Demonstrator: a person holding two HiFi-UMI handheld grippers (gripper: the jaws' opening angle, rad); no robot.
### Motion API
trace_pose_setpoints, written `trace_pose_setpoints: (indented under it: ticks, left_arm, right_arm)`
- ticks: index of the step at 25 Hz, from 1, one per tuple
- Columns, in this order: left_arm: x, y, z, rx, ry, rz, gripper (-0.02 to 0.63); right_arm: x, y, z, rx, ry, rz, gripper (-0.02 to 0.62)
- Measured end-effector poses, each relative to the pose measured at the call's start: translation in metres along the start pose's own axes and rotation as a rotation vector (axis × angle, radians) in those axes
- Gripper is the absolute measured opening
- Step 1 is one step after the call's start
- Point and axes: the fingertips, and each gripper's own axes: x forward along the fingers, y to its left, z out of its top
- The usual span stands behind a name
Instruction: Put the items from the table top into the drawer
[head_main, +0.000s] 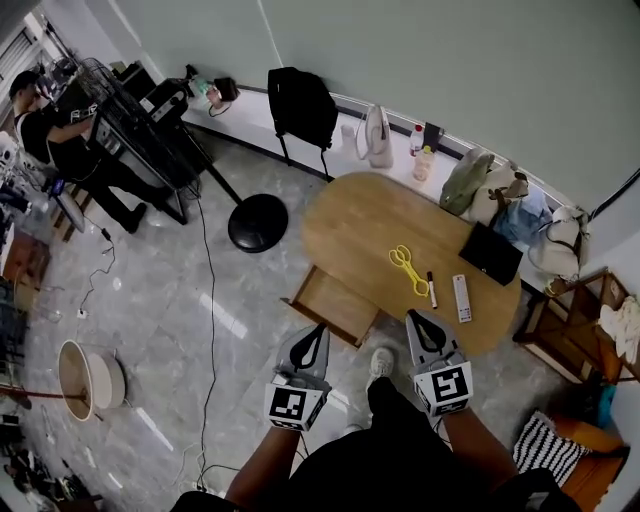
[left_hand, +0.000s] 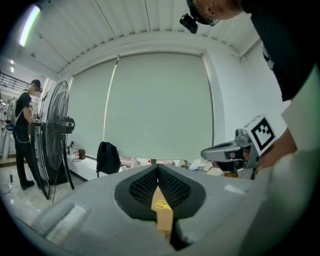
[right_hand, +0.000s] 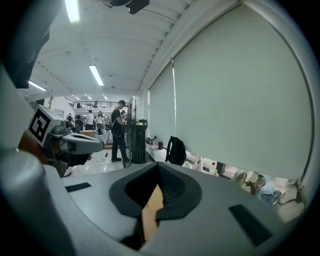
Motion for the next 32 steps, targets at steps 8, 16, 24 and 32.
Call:
trace_pose_setpoints:
  ticks: [8, 16, 24, 32]
  left_arm:
    - [0.091, 0.018, 0.001, 0.01, 0.067, -0.008, 0.018]
    - [0.148, 0.03, -0.016, -0.014, 0.095, -0.053, 0.017]
    - [0.188, 0.054, -0.051, -0.014, 0.12, -0.139, 0.018]
    - [0.224, 0.073, -0.13, -0.042, 0.193, -0.231, 0.017]
  right_arm:
    - [0.063, -0.066, -0.03, 0.017, 0.086, 0.012, -0.003]
    - [0.109, -0.093, -0.047, 0.008, 0.136, -0.015, -0.003]
    - [0.145, -0.097, -0.093, 0.019, 0.228, -0.037, -0.003]
    - [0.194, -0.114, -0.176, 0.039, 0.37, -0.074, -0.001]
